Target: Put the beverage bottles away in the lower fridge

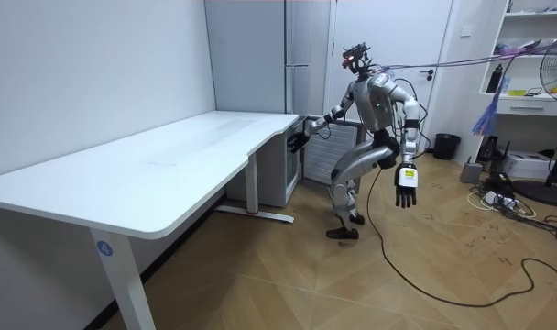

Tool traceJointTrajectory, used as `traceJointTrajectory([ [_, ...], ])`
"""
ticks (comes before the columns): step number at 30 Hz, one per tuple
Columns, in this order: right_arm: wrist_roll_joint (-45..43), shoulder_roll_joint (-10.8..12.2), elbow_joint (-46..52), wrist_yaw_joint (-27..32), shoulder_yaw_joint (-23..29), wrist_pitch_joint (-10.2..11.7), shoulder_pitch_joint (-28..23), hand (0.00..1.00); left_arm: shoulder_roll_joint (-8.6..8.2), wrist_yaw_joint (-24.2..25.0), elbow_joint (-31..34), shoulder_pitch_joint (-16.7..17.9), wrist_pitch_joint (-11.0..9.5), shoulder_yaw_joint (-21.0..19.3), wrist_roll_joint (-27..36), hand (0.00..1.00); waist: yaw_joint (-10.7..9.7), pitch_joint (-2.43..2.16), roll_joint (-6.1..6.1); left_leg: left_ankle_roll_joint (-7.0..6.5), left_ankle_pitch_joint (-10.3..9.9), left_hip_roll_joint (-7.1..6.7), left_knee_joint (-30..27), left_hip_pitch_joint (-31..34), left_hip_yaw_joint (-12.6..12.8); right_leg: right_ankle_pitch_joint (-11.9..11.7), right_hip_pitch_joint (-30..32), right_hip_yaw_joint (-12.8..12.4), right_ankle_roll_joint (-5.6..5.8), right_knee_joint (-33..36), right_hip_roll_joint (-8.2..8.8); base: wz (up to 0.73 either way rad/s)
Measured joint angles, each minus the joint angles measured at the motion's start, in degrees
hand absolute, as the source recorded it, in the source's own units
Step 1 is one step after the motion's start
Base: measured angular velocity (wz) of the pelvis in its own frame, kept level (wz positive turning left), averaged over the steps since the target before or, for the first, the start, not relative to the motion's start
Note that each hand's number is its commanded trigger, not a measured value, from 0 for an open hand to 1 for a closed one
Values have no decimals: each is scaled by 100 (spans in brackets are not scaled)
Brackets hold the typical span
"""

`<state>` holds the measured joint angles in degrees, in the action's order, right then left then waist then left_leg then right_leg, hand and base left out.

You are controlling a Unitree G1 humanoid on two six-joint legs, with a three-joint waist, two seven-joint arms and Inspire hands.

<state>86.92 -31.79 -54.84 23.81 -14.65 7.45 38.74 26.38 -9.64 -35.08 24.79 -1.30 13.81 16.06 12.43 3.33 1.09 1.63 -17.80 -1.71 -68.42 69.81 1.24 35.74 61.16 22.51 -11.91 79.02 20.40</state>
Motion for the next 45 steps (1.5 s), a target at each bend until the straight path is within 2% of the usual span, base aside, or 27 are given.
traceJointTrajectory([
  [3, -253, 0, -293, -446, -122, -156, -128, 0, 2, 90, -59, 3, 27, 9, 5, 0, 69, 2, -6, 3, 1, 7, 261, -307, -25, -81, -321, 41, 56, -314, -114, -7],
  [5, -614, -90, -451, -1127, -347, -284, -464, 0, -5, 199, -259, -90, 38, 10, 11, 0, 67, 10, 21, 10, 5, 17, 578, -656, -69, -169, -685, 120, 120, -682, -202, 4],
  [7, -1112, -193, -530, -1707, -574, -410, -697, 0, -5, 284, -528, -239, 47, 15, 7, 0, 67, 20, 47, 15, 8, 29, 859, -924, -100, -293, -978, 211, 76, -1007, -259, 0],
  [9, -1559, -280, -530, -2148, -678, -489, -912, 0, -4, 297, -669, -333, 46, -4, 7, 0, 56, 24, 73, 21, 12, 11, 1105, -1175, -155, -387, -1253, 274, 113, -1300, -328, -2],
  [11, -1950, -285, -616, -2624, -799, -568, -1136, 0, -3, 405, -882, -500, 38, -5, 11, 0, 60, 17, 95, 23, 14, 103, 1376, -1521, -182, -517, -1607, 333, 182, -1728, -512, -14],
  [12, -2063, -282, -651, -2776, -861, -574, -1224, 0, -6, 442, -942, -545, 41, 2, 10, 0, 57, 16, 93, 22, 15, 111, 1436, -1630, -185, -537, -1730, 346, 213, -1824, -549, -11],
  [14, -2743, -270, -703, -3190, -939, -633, -1669, 0, -9, 528, -1145, -725, 43, 17, 9, 0, 22, -1, 96, -1, 108, 114, 1679, -2060, -204, -597, -2204, 372, 359, -2191, -664, -5],
  [15, -2907, -254, -752, -3278, -955, -634, -1770, 0, -15, 531, -1217, -802, 45, 26, 9, 0, 21, -7, 102, -11, 111, 113, 1746, -2158, -207, -616, -2312, 381, 393, -2293, -692, -3],
  [17, -3610, -168, -1000, -3585, -945, -633, -2256, 0, -126, 531, -1599, -1112, -11, 2, -1, 0, -42, -66, 87, -53, 113, 139, 2004, -2518, -228, -725, -2770, 443, 559, -2767, -837, 6],
  [18, -3810, -138, -1075, -3664, -940, -638, -2358, 0, -169, 531, -1705, -1175, -17, -4, -14, 0, -61, -77, 71, -74, 106, 157, 2063, -2610, -223, -762, -2881, 443, 598, -2892, -885, 0],
  [19, -4190, -39, -1247, -3781, -925, -645, -2521, 0, -266, 520, -1876, -1249, -21, -39, -81, 0, -96, -87, 60, -121, 79, 191, 2176, -2826, -188, -825, -3127, 428, 663, -3111, -959, -9],
  [21, -4530, 195, -1487, -3871, -865, -642, -2759, 0, -381, 507, -2045, -1279, -33, -32, -92, 0, -210, -140, 73, -150, 75, 197, 2442, -3170, -156, -915, -3461, 406, 771, -3462, -1029, -8],
  [22, -4818, 314, -1571, -3962, -849, -628, -2974, 0, -469, 506, -2138, -1296, -49, -36, -113, 0, -278, -198, 43, -165, 84, 197, 2617, -3386, -159, -1011, -3693, 413, 829, -3745, -1104, -11],
  [23, -5175, 453, -1653, -4021, -821, -627, -3168, 0, -546, 504, -2211, -1298, -76, -35, -185, 0, -298, -218, 37, -180, 92, 199, 2795, -3636, -135, -1098, -3936, 393, 877, -3999, -1160, -12],
  [26, -5932, 770, -1757, -4029, -816, -632, -3553, 0, -660, 500, -2342, -1302, -83, -36, -216, 0, -415, -245, 22, -205, 105, 192, 3149, -4134, -35, -1177, -4376, 311, 985, -4362, -1187, -11],
  [27, -6180, 885, -1775, -4022, -815, -633, -3647, 0, -716, 498, -2419, -1303, -81, -38, -252, 0, -441, -245, 0, -209, 103, 201, 3261, -4308, 23, -1215, -4520, 272, 1006, -4499, -1212, -20],
  [29, -6223, 984, -1739, -4020, -632, -614, -3872, 0, -802, 494, -2543, -1292, -72, -39, -336, 0, -496, -257, -13, -233, 121, 192, 3509, -4614, 64, -1294, -4802, 239, 1044, -4764, -1256, -13],
  [30, -6225, 1012, -1717, -4000, -609, -612, -3914, 0, -822, 494, -2565, -1273, -68, -39, -340, 0, -520, -249, 1, -241, 137, 188, 3610, -4748, 86, -1316, -4922, 238, 1062, -4857, -1260, 0],
  [32, -6179, 1186, -1752, -3949, -436, -615, -4114, 0, -893, 475, -2548, -1139, -66, -90, -468, 0, -587, -266, 15, -230, 173, 192, 3916, -5177, 123, -1440, -5359, 227, 1111, -5304, -1362, -5],
  [34, -6036, 1296, -1741, -3956, -333, -614, -4297, 0, -1022, 461, -2510, -1040, -38, -295, -701, 0, -627, -267, 18, -223, 199, 181, 4162, -5509, 150, -1531, -5690, 218, 1155, -5636, -1424, -8],
  [35, -5948, 1391, -1713, -3956, -200, -613, -4447, 0, -1076, 430, -2510, -995, -30, -368, -778, 0, -636, -281, 58, -220, 225, 166, 4324, -5721, 183, -1576, -5869, 177, 1184, -5820, -1450, -7],
  [39, -5846, 1503, -1660, -3999, 90, -614, -4651, 0, -1205, 337, -2518, -871, -12, -547, -881, 0, -766, -295, 107, -207, 272, 101, 4615, -6086, 190, -1726, -6264, 151, 1221, -6223, -1530, -4],
  [40, -5814, 1557, -1659, -3988, 175, -614, -4697, 0, -1256, 338, -2516, -872, 2, -722, -937, 0, -780, -310, 102, -196, 279, 102, 4716, -6200, 192, -1779, -6369, 142, 1225, -6331, -1554, 0],
  [42, -5798, 1661, -1682, -3957, 262, -615, -4745, 0, -1295, 308, -2516, -891, 5, -935, -945, 0, -827, -302, 151, -186, 286, 94, 4839, -6368, 200, -1811, -6533, 143, 1226, -6450, -1572, -2],
  [45, -5784, 1742, -1689, -3955, 415, -627, -4786, 0, -1343, 293, -2502, -949, 4, -1153, -946, 0, -914, -295, 142, -183, 288, 97, 4941, -6527, 170, -1927, -6743, 121, 1238, -6675, -1643, 3],
])
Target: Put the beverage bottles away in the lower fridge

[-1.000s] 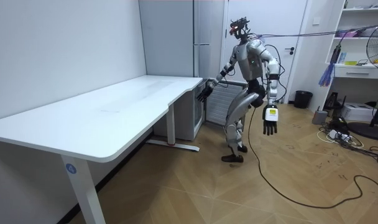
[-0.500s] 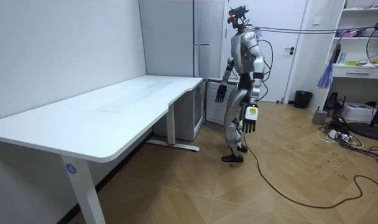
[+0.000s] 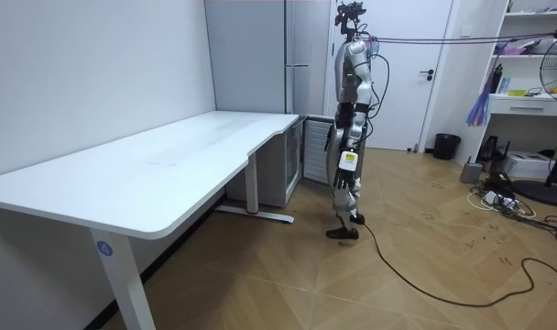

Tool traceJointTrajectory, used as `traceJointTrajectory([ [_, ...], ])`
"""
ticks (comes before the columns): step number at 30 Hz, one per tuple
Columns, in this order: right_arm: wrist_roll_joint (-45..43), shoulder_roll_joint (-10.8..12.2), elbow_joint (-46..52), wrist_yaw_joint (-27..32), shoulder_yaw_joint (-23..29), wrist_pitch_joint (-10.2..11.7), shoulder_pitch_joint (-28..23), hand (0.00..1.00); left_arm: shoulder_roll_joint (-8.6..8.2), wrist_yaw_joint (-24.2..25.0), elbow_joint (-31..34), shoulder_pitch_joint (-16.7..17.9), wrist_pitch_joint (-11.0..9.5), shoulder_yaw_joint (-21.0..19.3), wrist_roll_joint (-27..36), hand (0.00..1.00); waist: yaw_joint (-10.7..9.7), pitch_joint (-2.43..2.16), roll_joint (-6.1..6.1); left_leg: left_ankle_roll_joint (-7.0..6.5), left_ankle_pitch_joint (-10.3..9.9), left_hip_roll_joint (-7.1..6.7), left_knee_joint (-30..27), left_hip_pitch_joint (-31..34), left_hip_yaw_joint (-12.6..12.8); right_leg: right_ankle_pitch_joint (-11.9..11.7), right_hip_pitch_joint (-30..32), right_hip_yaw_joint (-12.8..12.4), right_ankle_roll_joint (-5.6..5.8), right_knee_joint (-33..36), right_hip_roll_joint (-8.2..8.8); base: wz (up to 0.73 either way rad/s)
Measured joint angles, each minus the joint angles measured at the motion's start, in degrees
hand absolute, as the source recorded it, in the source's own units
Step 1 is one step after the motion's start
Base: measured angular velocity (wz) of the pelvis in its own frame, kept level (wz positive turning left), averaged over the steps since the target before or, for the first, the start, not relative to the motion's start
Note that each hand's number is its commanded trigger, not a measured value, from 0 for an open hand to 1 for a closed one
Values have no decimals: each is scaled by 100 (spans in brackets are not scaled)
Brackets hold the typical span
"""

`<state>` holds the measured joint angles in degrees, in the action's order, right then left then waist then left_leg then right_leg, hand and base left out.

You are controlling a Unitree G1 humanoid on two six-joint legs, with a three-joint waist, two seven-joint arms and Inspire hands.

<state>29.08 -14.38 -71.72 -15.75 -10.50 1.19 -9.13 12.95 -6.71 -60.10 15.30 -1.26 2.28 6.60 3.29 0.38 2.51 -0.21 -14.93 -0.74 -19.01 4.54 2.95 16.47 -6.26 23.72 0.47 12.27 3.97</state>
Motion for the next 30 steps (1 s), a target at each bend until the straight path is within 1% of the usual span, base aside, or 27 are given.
traceJointTrajectory([
  [2, -1, 85, -61, 13, 156, 2, 2, 0, -83, -7, -4, -70, 0, -151, 2, 0, -45, 2, -11, 0, 0, -8, 67, -128, -15, -76, -155, -21, 29, -173, -34, -2],
  [4, 2, 110, -122, 21, 230, 1, 5, 0, -138, -7, -9, -109, 0, -166, 3, 0, -45, 5, -28, -4, 2, -24, 140, -230, -17, -109, -235, -40, 46, -212, -55, -2],
  [6, 1, 135, -167, 31, 275, 1, 20, 0, -160, -7, -8, -157, -1, -166, 2, 0, -72, 6, -28, -9, 5, -35, 168, -288, -8, -132, -288, -109, 52, -266, -58, -6],
  [10, -1, 206, -186, 96, 355, 0, 35, 0, -227, -5, -14, -201, -2, -166, 1, 0, -135, 7, -36, -41, 33, -66, 278, -397, 17, -134, -309, -355, 52, -267, -41, -8],
  [12, -33, 252, -201, 129, 490, -4, 30, 0, -274, 2, -27, -200, -2, -230, 4, 0, -133, 13, -20, -42, 47, -62, 348, -471, 113, -134, -306, -505, 52, -269, -34, -27],
  [13, -43, 268, -210, 131, 517, -8, 34, 0, -314, 12, -70, -195, -2, -319, 12, 0, -110, 16, -24, -43, 48, -50, 385, -525, 205, -134, -307, -627, 52, -268, -36, -38],
  [14, -46, 273, -213, 133, 518, -15, 60, 0, -351, 21, -161, -208, -1, -408, 11, 0, -109, 17, -23, -43, 48, -43, 394, -559, 268, -134, -310, -666, 52, -268, -34, -34],
  [18, -67, 305, -370, 149, 594, -108, 144, 0, -358, 86, -271, -241, 11, -470, -35, 0, -166, 24, -12, -44, 49, -22, 441, -658, 362, -156, -341, -812, 54, -273, -46, -18],
  [19, -69, 330, -448, 179, 687, -138, 172, 0, -358, 93, -284, -252, 12, -510, -158, 0, -160, 37, -13, -46, 50, -15, 465, -717, 384, -163, -382, -871, 54, -273, -52, -16],
  [20, -69, 338, -493, 199, 738, -160, 191, 0, -362, 99, -298, -253, 12, -572, -247, 0, -145, 42, -3, -46, 50, 1, 473, -759, 458, -164, -385, -957, 54, -262, -57, -21],
  [22, -73, 338, -494, 196, 823, -195, 228, 0, -362, 109, -336, -264, 39, -671, -362, 0, -180, 49, -13, -47, 50, 3, 464, -761, 480, -170, -381, -957, 53, -267, -58, -14],
  [25, -116, 335, -494, 184, 974, -257, 234, 0, -353, 120, -407, -381, 114, -710, -516, 0, -249, 54, -21, -56, 56, 6, 441, -748, 481, -181, -373, -957, 51, -255, -56, -1],
  [26, -133, 336, -492, 175, 1025, -283, 229, 0, -354, 120, -407, -381, 144, -729, -519, 0, -298, 47, -42, -59, 58, 8, 443, -752, 481, -186, -373, -961, 47, -254, -57, 0],
  [28, -142, 337, -491, 166, 1100, -349, 237, 0, -356, 120, -407, -389, 208, -781, -533, 0, -324, 46, -41, -61, 59, 12, 448, -765, 484, -195, -375, -983, 45, -251, -64, -5],
  [29, -145, 336, -506, 137, 1166, -377, 226, 0, -354, 119, -406, -409, 237, -784, -636, 0, -326, 44, -40, -64, 61, 13, 446, -772, 487, -197, -375, -1024, 44, -247, -66, -6],
  [30, -145, 336, -513, 123, 1183, -376, 221, 0, -355, 120, -406, -416, 245, -784, -640, 0, -328, 43, -41, -65, 61, 14, 446, -777, 491, -198, -375, -1037, 43, -247, -67, -7],
])
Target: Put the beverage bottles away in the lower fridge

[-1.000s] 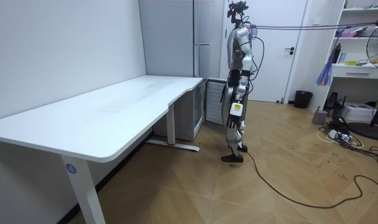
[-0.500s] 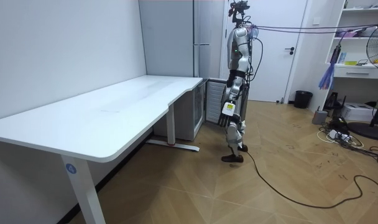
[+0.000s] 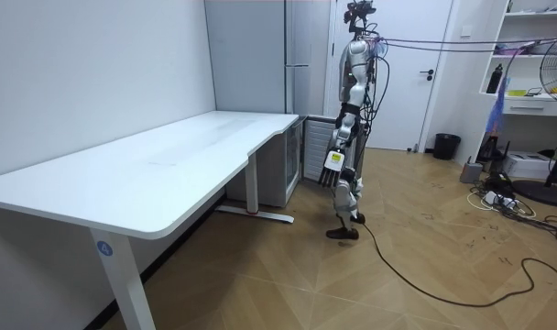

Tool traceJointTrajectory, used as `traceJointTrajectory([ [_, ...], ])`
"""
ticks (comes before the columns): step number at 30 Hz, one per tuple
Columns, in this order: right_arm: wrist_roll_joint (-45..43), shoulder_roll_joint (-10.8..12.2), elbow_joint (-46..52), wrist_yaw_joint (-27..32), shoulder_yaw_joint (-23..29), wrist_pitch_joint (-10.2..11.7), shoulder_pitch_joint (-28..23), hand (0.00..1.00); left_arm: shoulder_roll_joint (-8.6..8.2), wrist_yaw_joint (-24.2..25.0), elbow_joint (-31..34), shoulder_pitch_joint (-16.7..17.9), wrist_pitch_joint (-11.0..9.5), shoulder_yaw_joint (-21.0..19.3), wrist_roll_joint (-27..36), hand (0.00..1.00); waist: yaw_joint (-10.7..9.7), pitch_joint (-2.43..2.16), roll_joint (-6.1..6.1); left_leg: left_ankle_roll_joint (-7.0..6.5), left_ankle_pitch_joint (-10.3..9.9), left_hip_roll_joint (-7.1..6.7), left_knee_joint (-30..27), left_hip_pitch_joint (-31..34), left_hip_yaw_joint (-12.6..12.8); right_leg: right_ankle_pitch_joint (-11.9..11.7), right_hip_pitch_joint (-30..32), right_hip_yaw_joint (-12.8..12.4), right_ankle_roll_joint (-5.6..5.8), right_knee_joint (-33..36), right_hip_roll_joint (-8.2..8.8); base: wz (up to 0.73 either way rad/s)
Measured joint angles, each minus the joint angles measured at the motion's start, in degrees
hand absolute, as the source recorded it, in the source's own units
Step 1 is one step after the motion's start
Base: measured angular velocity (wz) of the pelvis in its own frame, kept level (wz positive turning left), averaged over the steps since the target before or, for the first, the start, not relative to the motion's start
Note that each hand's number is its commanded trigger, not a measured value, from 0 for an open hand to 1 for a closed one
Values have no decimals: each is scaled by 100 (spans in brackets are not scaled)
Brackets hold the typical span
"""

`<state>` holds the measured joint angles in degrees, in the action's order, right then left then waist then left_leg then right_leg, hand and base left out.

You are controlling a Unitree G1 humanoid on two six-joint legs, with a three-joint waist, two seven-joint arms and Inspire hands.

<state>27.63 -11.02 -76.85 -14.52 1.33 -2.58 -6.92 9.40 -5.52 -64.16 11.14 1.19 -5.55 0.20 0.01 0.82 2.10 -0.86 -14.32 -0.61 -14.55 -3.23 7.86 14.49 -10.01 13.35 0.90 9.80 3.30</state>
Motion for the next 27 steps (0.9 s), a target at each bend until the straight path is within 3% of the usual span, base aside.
traceJointTrajectory([
  [5, -100, 2, -66, -21, 175, -1, -14, 0, 1, 51, -2, -38, 28, -2, -315, 0, -135, -17, 16, -3, 2, 21, -1, -15, 62, -32, 18, -155, -2, -3, -25, -6],
  [10, -107, 1, 0, 97, 235, 2, -100, 0, 2, 207, 13, -96, 27, 1, -497, 0, -152, -74, 45, -3, 2, 69, 11, -5, 177, -65, 91, -251, -23, -2, -50, -14],
  [19, -922, -59, 465, 361, 460, 38, -121, 0, 46, 333, 7, -256, -22, 11, -997, 0, -303, -73, 70, -10, 10, 102, 112, -53, 339, -121, 139, -385, -24, 11, -72, -11],
  [23, -1067, -237, 1464, 518, 543, 64, -261, 0, 76, 352, 29, -255, -43, -4, -1063, 0, -348, -74, 77, -21, 36, 112, 106, -43, 440, -182, 207, -483, -21, -9, -88, -15],
  [27, -1377, -285, 1963, 632, 1079, 315, -148, 0, 142, 389, 37, -261, -196, -12, -1128, 0, -452, -77, 133, -24, 37, 112, 106, -61, 478, -194, 224, -543, -15, -2, -83, -6],
])
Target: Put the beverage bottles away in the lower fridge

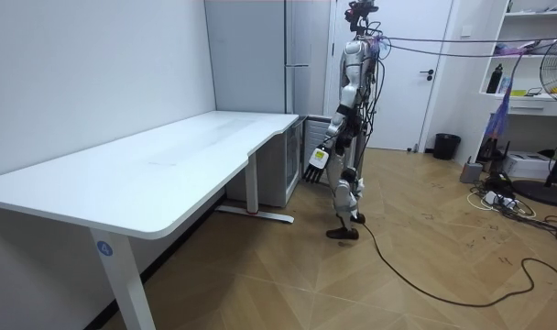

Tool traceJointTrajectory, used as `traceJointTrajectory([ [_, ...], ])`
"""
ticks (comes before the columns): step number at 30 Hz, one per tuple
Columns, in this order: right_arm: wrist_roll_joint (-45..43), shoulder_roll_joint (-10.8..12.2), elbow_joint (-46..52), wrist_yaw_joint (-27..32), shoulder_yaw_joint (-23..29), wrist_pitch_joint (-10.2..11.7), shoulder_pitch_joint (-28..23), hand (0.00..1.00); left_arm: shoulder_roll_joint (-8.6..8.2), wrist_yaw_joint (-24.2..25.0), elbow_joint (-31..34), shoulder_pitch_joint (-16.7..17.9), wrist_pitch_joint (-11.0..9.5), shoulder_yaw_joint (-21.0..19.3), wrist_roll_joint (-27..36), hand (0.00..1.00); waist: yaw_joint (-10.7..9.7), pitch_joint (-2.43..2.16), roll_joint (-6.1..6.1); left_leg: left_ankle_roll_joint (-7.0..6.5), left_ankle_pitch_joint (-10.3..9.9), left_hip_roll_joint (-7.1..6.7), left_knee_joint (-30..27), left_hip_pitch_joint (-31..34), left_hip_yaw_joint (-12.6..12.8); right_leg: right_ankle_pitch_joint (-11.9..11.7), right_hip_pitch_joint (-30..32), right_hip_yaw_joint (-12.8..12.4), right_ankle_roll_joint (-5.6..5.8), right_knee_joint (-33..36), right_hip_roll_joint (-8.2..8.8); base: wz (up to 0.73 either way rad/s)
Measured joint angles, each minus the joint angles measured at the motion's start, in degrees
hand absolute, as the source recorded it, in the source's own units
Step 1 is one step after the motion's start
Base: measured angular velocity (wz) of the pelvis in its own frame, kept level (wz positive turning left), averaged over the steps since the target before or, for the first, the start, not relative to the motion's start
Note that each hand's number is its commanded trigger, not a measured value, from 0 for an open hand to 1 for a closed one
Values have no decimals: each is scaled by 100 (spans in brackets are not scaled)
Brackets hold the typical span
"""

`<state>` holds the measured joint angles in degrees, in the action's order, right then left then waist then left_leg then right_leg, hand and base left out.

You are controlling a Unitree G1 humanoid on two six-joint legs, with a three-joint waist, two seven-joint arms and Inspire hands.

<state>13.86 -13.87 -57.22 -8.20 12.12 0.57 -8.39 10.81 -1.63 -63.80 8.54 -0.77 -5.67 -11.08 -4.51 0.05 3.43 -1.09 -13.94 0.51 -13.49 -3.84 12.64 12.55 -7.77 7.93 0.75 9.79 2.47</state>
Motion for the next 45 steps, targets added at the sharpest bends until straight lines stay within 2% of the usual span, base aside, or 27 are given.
traceJointTrajectory([
  [1, -60, -14, 295, 8, 94, 21, -24, 0, 17, 6, 69, 16, -32, -27, -67, 0, -1, -15, -15, 0, 0, 5, 0, 0, 27, 0, 17, -19, 0, 7, -1, -16],
  [4, -281, -138, 1152, 17, 99, 105, -56, 0, 64, 7, 123, 2, -119, -11, -238, 0, -1, -5, -23, 0, 0, 26, 7, 18, 133, -24, 108, -159, 1, 18, -17, -21],
  [8, -738, -184, 2036, 121, 98, 138, -68, 0, 56, 45, 219, -58, -122, 29, -485, 0, -42, -6, 28, -18, 23, 10, 94, 8, 140, -38, 143, -166, 7, 14, -15, -5],
  [11, -971, -252, 2607, 155, 98, 137, -63, 0, 65, 82, 246, -59, -118, 32, -493, 0, -62, -24, 39, -19, 49, -2, 137, 2, 155, -41, 172, -199, 6, 16, -10, -3],
  [16, -981, -474, 3285, 154, 99, 137, -53, 0, 98, 101, 320, 42, -100, 29, -496, 0, -42, -17, 82, -18, 50, -6, 144, 0, 163, -47, 189, -260, 10, 4, -12, -4],
  [20, -972, -489, 3645, 196, 203, 137, -62, 0, 154, 87, 360, 96, -100, 10, -672, 0, -57, -13, 97, -19, 51, -3, 172, -19, 172, -48, 190, -270, 10, 2, -12, 0],
  [24, -964, -491, 3788, 329, 521, 138, -60, 0, 199, 54, 385, 168, -100, -91, -738, 0, -120, -23, 142, -22, 53, -2, 174, -23, 171, -49, 181, -268, 11, 5, -14, 0],
  [27, -671, -548, 3788, 470, 791, 139, -54, 0, 229, 2, 549, 292, -93, -119, -736, 0, -185, -3, 210, -22, 53, 2, 175, -19, 172, -59, 188, -266, 13, 4, -19, 0],
  [32, -129, -949, 3801, 580, 1065, 124, -44, 0, 236, -68, 753, 371, -45, -118, -735, 0, -365, -10, 246, -27, 55, 35, 217, 6, 206, -86, 256, -310, 23, 10, -25, -4],
  [35, 161, -1101, 3839, 784, 1252, 107, -44, 0, 240, -72, 783, 409, 26, -118, -735, 0, -377, -14, 252, -27, 55, 51, 216, 9, 283, -91, 289, -342, 22, 18, -32, -15],
  [37, 265, -1141, 3838, 854, 1341, 106, -42, 0, 241, -70, 784, 415, 84, -118, -732, 0, -454, -20, 273, -27, 55, 57, 216, 6, 289, -93, 291, -353, 20, 16, -38, -4],
  [42, 545, -1227, 3390, 882, 1416, 50, -44, 0, 248, -69, 776, 437, 176, -105, -721, 0, -480, -24, 310, -24, 55, 72, 219, -41, 301, -96, 259, -311, 15, 13, -46, -2],
  [45, 640, -1227, 3052, 859, 1416, -76, -92, 0, 247, -45, 787, 455, 214, -119, -726, 0, -481, -11, 342, -19, 59, 73, 230, -47, 302, -97, 257, -313, 12, 16, -50, 0],
])
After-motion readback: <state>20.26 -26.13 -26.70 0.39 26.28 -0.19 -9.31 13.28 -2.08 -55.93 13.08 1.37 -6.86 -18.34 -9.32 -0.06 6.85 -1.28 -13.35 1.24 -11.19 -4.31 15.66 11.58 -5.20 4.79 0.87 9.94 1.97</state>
